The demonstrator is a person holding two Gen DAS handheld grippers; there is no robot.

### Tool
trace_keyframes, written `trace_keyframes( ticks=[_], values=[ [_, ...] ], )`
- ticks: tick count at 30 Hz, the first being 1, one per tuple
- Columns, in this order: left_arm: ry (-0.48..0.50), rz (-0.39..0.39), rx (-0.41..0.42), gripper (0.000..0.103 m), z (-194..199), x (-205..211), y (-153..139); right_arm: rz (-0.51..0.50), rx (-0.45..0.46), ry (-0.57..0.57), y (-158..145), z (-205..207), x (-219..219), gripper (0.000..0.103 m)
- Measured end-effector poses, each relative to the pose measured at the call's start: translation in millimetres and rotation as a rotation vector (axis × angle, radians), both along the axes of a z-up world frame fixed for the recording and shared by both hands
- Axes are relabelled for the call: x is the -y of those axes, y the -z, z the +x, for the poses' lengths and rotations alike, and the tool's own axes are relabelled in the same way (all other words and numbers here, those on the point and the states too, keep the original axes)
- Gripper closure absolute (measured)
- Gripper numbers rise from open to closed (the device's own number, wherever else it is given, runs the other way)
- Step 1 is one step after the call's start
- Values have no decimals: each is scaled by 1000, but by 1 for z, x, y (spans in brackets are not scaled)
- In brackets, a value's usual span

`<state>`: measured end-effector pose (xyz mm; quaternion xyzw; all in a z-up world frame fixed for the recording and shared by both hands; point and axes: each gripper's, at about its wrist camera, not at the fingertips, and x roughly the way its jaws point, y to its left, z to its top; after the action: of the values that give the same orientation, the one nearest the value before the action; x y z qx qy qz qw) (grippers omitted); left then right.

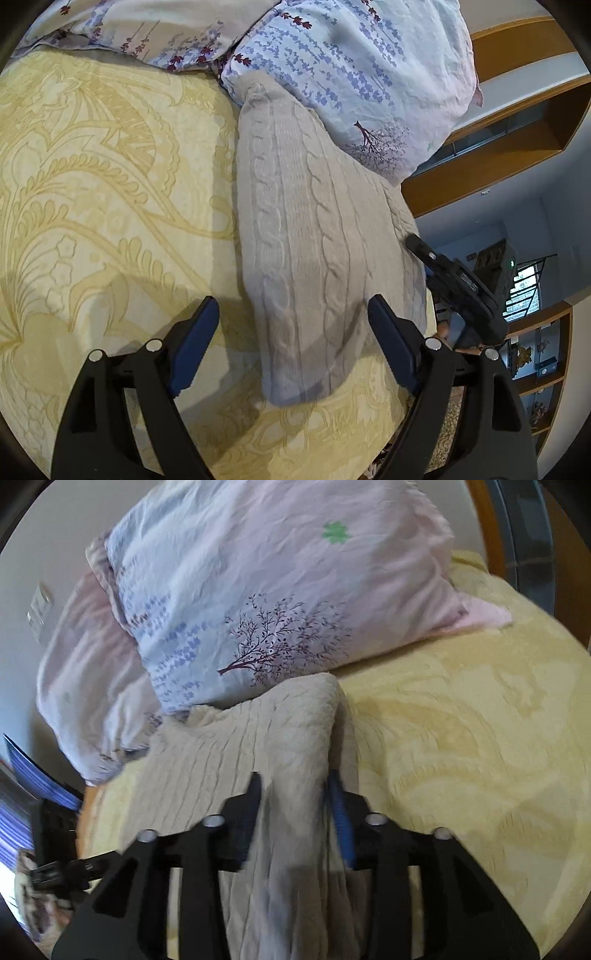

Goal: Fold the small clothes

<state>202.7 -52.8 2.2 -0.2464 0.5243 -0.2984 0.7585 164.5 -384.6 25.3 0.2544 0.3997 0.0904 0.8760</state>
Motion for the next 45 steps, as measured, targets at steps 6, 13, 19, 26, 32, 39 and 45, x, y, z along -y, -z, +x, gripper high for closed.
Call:
trace_keyframes(
  ticks=[6, 13, 19, 26, 32, 39, 45],
  values=[
    [7, -2, -3, 26, -12, -4, 2, 72, -9, -44, 3, -50, 0, 60],
    [38, -50, -36, 71, -23, 1, 11, -12, 1, -79, 10, -65, -21, 89],
    [44, -53, 18, 85, -33, 0, 5, -15, 141, -42, -21, -83, -10, 93],
    [79, -40, 12, 85, -47, 6, 12, -35, -29, -20, 19, -70, 0, 92],
    [32, -80, 9, 51, -37, -15, -2, 21, 19, 10, -4, -63, 15, 56],
    [-38, -8, 51, 30, -6, -16, -18, 160, -32, 23, 7, -12, 24, 57],
    [-23, 88, 73, 26, 8, 6, -14, 86, 34, 20, 2, -1, 10, 93]
  ],
)
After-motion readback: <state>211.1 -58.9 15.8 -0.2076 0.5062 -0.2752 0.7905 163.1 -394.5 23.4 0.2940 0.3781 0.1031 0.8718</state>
